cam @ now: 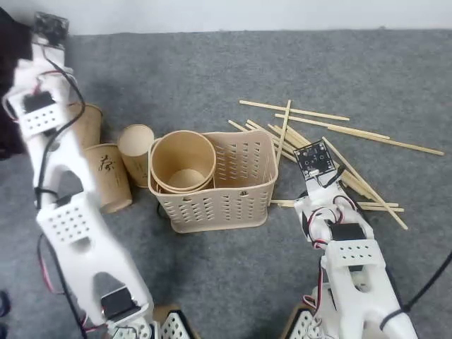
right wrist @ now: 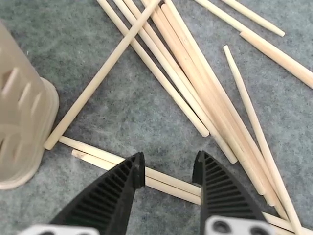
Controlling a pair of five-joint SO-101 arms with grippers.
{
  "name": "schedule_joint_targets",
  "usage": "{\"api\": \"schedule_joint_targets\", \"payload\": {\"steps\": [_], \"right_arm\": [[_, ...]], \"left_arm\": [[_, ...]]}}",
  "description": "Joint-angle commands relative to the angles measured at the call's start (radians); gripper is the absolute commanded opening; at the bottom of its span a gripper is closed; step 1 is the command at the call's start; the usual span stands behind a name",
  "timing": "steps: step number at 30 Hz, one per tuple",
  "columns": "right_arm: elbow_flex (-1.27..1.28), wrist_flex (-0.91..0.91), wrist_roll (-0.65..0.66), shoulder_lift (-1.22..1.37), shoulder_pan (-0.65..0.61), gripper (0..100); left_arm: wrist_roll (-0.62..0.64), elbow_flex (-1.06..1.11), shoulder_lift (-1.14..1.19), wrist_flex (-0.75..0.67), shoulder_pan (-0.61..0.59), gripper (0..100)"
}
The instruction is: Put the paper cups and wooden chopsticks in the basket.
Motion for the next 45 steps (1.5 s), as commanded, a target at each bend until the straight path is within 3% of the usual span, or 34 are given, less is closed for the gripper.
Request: {"api": "schedule_joint_targets", "payload": {"steps": [1, 4, 10, 16, 28, 33, 41, 45], "right_arm": [[-0.006, -0.016, 0.014, -0.007, -0.010, 18.0], [-0.006, -0.018, 0.014, -0.004, -0.010, 18.0], [-0.006, -0.018, 0.014, -0.004, -0.010, 18.0], [-0.006, -0.016, 0.014, -0.002, -0.010, 18.0], [-0.006, -0.018, 0.051, 0.001, -0.010, 18.0], [-0.005, -0.018, 0.054, 0.001, -0.010, 18.0], [-0.005, -0.018, 0.052, 0.001, -0.010, 18.0], [-0.005, -0.018, 0.052, 0.001, -0.012, 18.0]], "left_arm": [[0.017, -0.211, 0.124, 0.011, 0.017, 6], [0.009, -0.421, 0.232, 0.176, 0.028, 6], [-0.221, -0.723, 0.393, 0.465, 0.052, 7], [-0.267, -0.805, 0.414, 0.683, 0.061, 7], [-0.535, -0.960, 0.359, 1.137, 0.060, 3], [-0.549, -0.952, 0.290, 1.149, 0.025, 3], [-0.652, -0.763, 0.180, 1.148, -0.058, 3], [-0.601, -0.740, 0.115, 1.143, -0.038, 3]]}}
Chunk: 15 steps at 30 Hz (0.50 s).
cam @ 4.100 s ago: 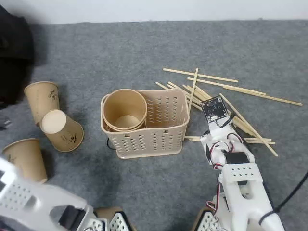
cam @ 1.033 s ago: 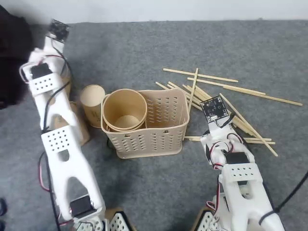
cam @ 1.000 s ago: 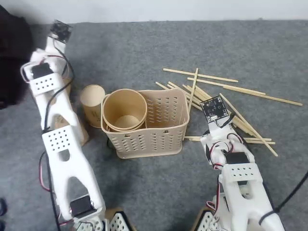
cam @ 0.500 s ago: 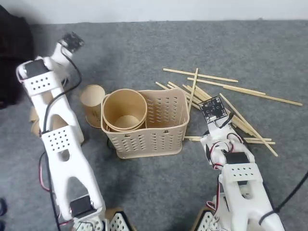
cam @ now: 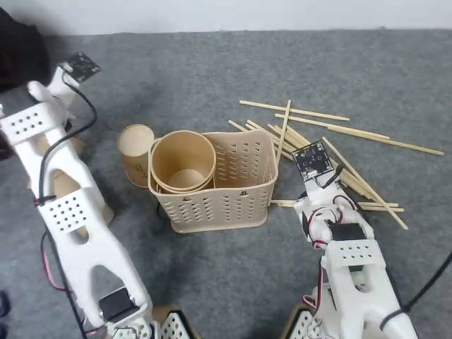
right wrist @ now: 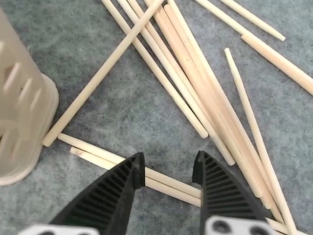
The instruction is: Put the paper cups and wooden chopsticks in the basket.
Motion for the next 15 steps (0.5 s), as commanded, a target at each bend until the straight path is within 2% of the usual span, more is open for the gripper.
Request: {"api": "schedule_joint_targets", "payload": {"steps": [1, 4, 7, 9, 12, 15], "right_arm": [[-0.005, -0.018, 0.017, 0.001, -0.010, 18.0], [-0.005, -0.018, 0.017, 0.001, -0.010, 18.0], [-0.005, -0.018, 0.017, 0.001, -0.010, 18.0], [-0.005, -0.018, 0.017, 0.001, -0.010, 18.0], [-0.005, -0.018, 0.017, 0.001, -0.010, 18.0], [-0.005, -0.018, 0.017, 0.001, -0.010, 18.0]], "left_arm": [[0.032, -0.001, -0.124, 0.025, 0.020, 3], [0.035, 0.004, -0.135, -0.035, 0.026, 3], [0.072, 0.005, -0.089, -0.183, 0.017, 4], [0.126, 0.005, -0.041, -0.267, 0.005, 8], [0.118, 0.005, 0.031, -0.267, 0.003, 14], [0.040, 0.002, 0.075, -0.222, 0.009, 12]]}}
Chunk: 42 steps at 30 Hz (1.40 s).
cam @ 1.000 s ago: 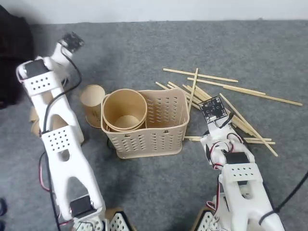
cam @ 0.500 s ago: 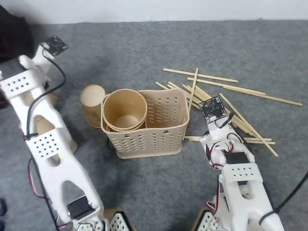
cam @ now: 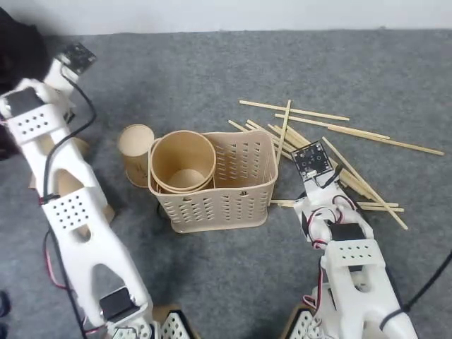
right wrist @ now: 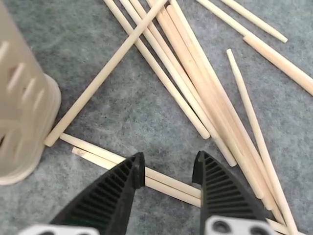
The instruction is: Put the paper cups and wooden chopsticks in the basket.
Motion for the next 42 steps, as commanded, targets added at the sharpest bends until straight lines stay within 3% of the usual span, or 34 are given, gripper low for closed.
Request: {"api": "schedule_joint_targets", "payload": {"steps": [1, 5, 10, 32, 42], "right_arm": [[-0.005, -0.018, 0.018, 0.001, -0.008, 18.0], [-0.005, -0.018, 0.018, 0.001, -0.008, 18.0], [-0.005, -0.018, 0.018, 0.001, -0.008, 18.0], [-0.003, -0.019, 0.020, 0.002, -0.035, 18.0], [-0.005, -0.021, 0.020, 0.002, -0.039, 18.0]], "left_arm": [[-0.084, -0.008, 0.009, 0.026, 0.000, 11], [-0.132, -0.008, 0.018, 0.060, -0.015, 10], [-0.331, -0.010, -0.017, 0.273, -0.044, 9], [-0.565, 0.007, -0.196, 0.273, -0.299, 6], [-0.697, 0.427, -0.514, 0.272, -0.480, 6]]}}
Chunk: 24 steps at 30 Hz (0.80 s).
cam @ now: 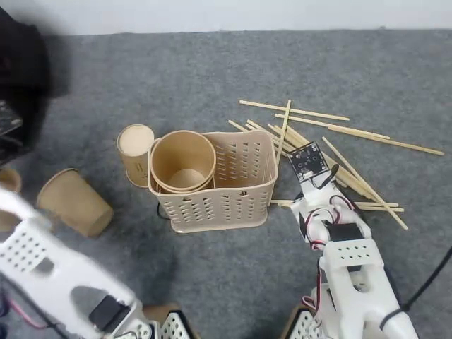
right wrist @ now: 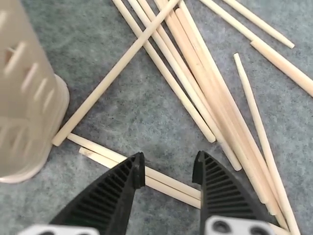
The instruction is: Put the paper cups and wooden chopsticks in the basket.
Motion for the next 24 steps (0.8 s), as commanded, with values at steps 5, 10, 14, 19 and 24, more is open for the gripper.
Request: {"api": "schedule_joint_targets", "payload": {"steps": [5, 10, 14, 19, 24], "right_arm": [[-0.005, -0.019, 0.014, 0.002, -0.015, 18.0], [-0.005, -0.012, 0.014, 0.002, -0.010, 18.0], [-0.005, -0.012, 0.014, 0.002, -0.010, 18.0], [-0.005, -0.012, 0.014, 0.002, -0.008, 18.0], [-0.005, -0.018, 0.014, 0.002, -0.012, 18.0]], "left_arm": [[-0.037, 0.274, -0.301, 0.005, -0.060, 6], [0.000, 0.302, -0.305, 0.003, -0.057, 6], [0.006, 0.344, -0.267, -0.087, -0.043, 6], [0.008, 0.341, -0.178, -0.181, -0.041, 6], [0.006, 0.325, -0.153, -0.172, -0.034, 1]]}}
